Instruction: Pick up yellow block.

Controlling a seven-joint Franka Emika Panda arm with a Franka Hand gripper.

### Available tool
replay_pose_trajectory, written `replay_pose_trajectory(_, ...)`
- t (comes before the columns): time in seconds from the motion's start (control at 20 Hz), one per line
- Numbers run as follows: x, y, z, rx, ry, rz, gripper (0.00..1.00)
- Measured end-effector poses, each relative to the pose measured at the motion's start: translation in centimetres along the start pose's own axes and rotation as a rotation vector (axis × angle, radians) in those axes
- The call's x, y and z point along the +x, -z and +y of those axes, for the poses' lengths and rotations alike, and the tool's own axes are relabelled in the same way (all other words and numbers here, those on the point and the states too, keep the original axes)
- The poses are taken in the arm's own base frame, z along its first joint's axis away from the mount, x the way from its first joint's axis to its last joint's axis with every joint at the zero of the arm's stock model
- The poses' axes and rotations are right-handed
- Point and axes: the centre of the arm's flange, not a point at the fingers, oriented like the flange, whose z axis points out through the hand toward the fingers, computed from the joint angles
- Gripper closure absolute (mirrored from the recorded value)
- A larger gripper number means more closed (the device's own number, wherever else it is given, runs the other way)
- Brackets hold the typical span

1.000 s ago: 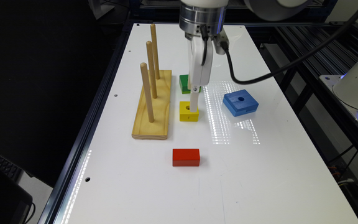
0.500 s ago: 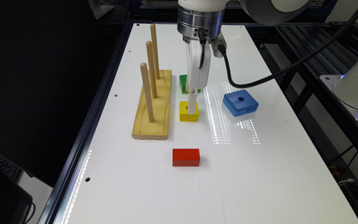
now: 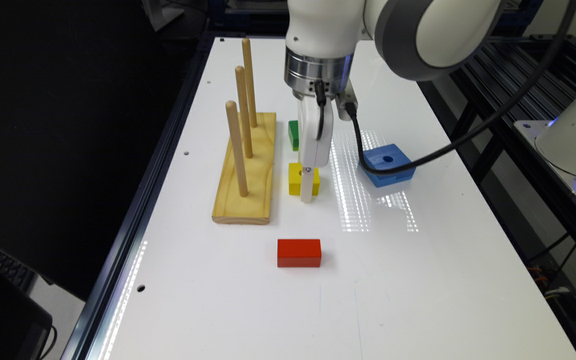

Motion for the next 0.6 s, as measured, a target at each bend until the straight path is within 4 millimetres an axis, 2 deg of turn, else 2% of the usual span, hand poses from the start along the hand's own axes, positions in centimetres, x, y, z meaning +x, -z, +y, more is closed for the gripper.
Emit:
replay_pose_trajectory(0.1,0.0,0.0,0.0,0.0,0.0,0.0,0.0)
replay_pose_trajectory(0.15,0.01,0.02,0.01,0.0,0.0,0.0,1.0)
replay_pose_trajectory(0.6,0.01,0.02,0.08,-0.001,-0.001,-0.001,1.0)
